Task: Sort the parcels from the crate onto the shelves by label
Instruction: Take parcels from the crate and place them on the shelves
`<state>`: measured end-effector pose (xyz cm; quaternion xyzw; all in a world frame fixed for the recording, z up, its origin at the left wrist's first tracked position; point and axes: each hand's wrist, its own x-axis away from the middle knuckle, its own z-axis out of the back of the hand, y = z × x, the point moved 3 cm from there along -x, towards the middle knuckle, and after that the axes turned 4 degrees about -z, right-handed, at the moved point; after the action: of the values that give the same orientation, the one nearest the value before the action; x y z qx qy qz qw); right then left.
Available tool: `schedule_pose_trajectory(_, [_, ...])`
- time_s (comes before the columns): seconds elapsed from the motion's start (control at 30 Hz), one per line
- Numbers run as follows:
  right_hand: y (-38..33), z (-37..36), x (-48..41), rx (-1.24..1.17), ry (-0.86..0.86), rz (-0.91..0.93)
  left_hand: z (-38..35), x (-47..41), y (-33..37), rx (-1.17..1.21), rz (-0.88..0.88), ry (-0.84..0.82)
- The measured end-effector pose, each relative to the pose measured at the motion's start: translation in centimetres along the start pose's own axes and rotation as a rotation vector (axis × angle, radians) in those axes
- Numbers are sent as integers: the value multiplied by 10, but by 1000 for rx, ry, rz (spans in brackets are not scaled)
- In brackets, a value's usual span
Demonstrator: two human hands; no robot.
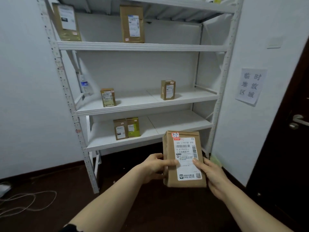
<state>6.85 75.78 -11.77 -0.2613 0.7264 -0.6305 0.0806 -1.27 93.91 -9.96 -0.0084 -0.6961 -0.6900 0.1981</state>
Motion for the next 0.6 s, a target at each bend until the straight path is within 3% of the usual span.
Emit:
schedule_pose_trajectory(0.27, [17, -29, -53, 120, -27, -43, 48, -27, -9, -101, 50, 18])
schedule_pose_trajectory(0.6, [16, -81, -195, 188, -28, -94, 124, -157, -17, -10, 58, 0])
